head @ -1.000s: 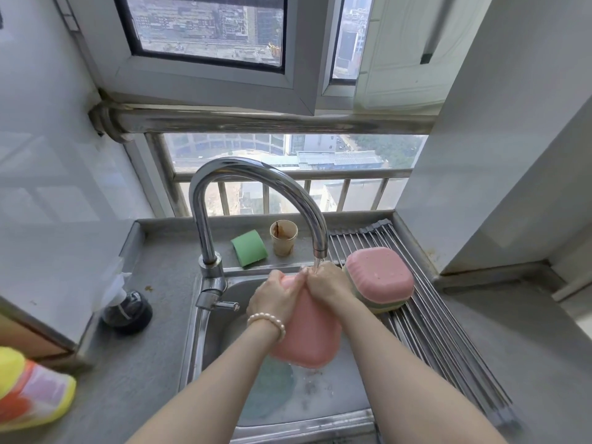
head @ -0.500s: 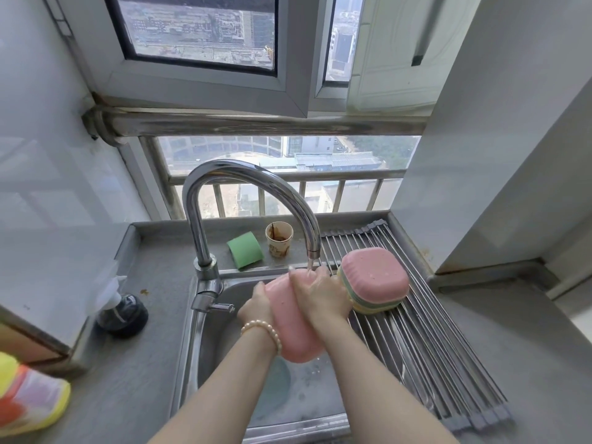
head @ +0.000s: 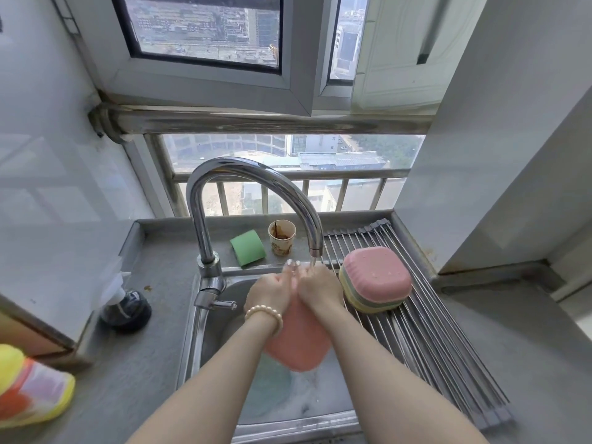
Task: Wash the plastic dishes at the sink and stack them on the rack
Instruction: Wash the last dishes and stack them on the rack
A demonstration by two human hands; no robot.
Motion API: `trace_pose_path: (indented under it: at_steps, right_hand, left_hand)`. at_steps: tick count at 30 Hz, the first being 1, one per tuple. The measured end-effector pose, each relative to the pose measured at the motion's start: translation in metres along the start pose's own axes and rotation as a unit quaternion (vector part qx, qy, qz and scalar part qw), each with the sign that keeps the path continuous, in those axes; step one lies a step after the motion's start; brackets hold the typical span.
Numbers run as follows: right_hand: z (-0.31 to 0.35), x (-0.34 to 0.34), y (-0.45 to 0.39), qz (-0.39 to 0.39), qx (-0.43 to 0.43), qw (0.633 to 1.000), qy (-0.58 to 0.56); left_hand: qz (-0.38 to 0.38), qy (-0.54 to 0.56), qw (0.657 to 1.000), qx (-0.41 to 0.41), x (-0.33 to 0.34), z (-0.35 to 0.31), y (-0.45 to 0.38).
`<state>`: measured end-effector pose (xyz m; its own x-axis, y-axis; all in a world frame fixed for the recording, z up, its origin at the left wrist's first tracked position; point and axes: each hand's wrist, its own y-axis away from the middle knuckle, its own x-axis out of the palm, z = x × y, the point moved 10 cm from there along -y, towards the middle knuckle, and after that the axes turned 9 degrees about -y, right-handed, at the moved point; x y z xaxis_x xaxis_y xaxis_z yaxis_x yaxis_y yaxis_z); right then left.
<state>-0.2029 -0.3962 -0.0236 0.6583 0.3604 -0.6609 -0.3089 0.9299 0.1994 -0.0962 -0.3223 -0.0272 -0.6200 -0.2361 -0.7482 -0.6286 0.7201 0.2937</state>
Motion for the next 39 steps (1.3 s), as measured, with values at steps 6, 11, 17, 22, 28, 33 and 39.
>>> trace_pose_path:
  at_steps: [6, 11, 17, 22, 28, 33, 39]
  right_hand:
    - [0.018, 0.006, 0.05, -0.183, -0.124, 0.964, 0.15]
    - [-0.012, 0.006, 0.035, -0.067, 0.026, 0.989, 0.13]
    - [-0.028, -0.002, -0.006, 0.034, 0.115, 0.993, 0.006]
    - [-0.013, -0.006, -0.012, 0.081, 0.091, 0.992, 0.035]
    - [0.003, -0.022, -0.006, -0.009, 0.039, 0.999, -0.019]
    - [0.023, -0.007, 0.036, -0.142, -0.076, 0.973, 0.165]
    - [-0.043, 0.0, 0.025, -0.045, 0.1, 0.994, -0.018]
  left_hand:
    - [0.0, 0.265, 0.94, -0.216, 0.021, 0.053, -0.006]
    - [-0.009, 0.31, 0.908, -0.282, 0.025, 0.072, 0.003]
    - [-0.057, 0.311, 0.915, -0.252, 0.011, 0.074, 0.009]
    - [-0.067, 0.094, 0.992, -0.058, -0.003, 0.039, 0.003]
    - [-0.051, 0.08, 0.996, -0.005, -0.011, 0.015, -0.009]
    - [-0.034, 0.27, 0.948, -0.167, 0.004, 0.049, -0.011]
    - [0.014, 0.375, 0.881, -0.289, 0.044, 0.091, -0.001]
